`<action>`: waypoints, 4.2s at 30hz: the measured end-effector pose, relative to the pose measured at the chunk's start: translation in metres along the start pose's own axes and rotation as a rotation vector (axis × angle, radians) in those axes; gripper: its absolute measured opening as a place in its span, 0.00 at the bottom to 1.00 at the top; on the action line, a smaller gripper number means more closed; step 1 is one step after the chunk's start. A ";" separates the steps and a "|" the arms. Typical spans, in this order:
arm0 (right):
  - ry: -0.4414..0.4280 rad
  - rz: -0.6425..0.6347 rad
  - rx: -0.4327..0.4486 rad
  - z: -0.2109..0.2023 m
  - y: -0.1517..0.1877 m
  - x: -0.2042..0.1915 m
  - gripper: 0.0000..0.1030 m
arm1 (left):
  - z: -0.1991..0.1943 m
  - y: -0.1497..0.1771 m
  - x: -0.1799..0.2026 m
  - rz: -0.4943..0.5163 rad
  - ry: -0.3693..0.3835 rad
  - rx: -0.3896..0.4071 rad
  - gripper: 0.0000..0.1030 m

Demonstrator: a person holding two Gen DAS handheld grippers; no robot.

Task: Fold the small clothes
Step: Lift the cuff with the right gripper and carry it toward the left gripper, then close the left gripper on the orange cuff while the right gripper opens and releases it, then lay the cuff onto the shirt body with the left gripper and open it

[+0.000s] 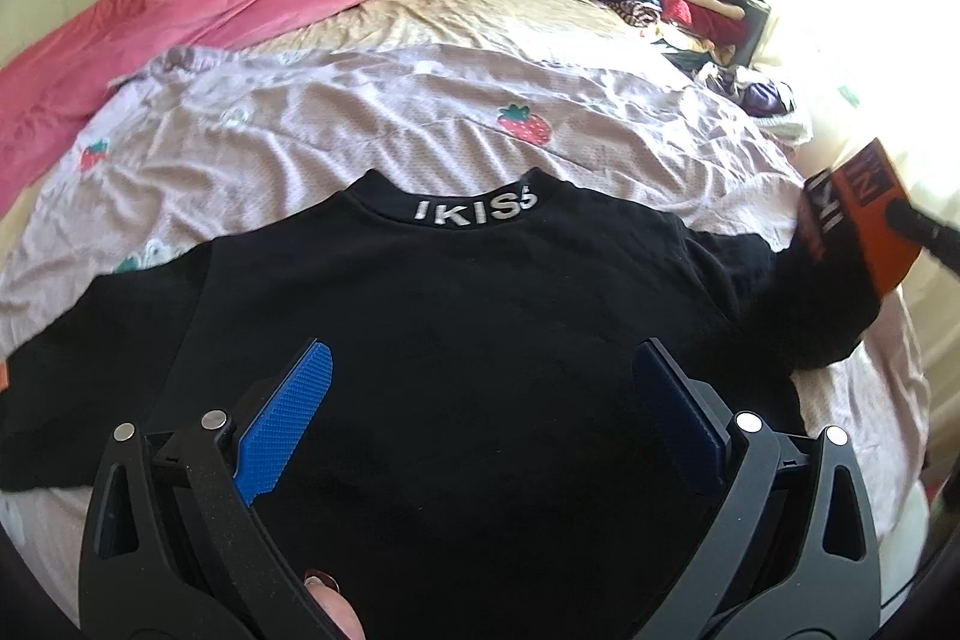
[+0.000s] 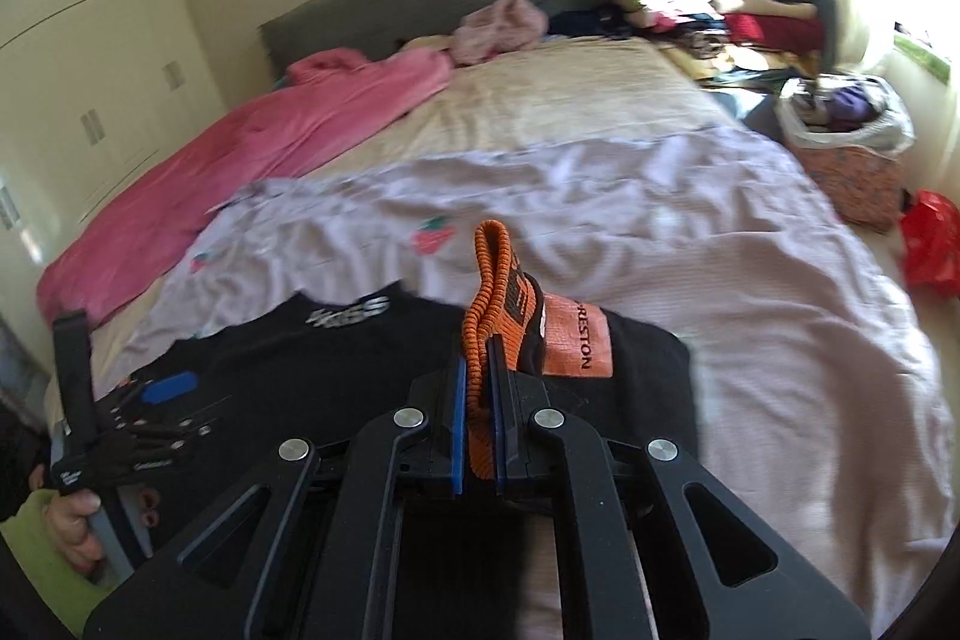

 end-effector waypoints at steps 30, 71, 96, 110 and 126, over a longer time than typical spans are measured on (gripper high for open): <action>-0.008 -0.045 -0.039 0.049 0.030 -0.031 0.30 | 0.030 0.018 0.011 -0.073 0.149 -0.144 0.88; 0.035 -0.091 -0.062 0.049 0.045 -0.022 0.32 | 0.003 -0.043 -0.014 0.014 0.090 0.013 0.03; 0.101 -0.121 -0.134 0.092 0.042 -0.022 0.49 | 0.010 -0.018 -0.087 -0.001 0.016 -0.048 0.08; 0.018 -0.119 -0.245 0.120 0.066 -0.025 0.47 | 0.063 0.030 -0.055 0.087 -0.017 -0.231 0.18; 0.032 -0.176 -0.284 0.134 0.089 -0.057 0.49 | 0.041 0.033 -0.062 0.090 -0.004 -0.177 0.22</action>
Point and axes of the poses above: each gripper's, at about its wrist camera, not at the fingertips, and z roughly the way its jaws point, x to its right, y to its underside, the point moved 9 cm from there along z, roughly the way its jaws point, and after that the axes turned 7 degrees about -y, right-handed, at the moved point
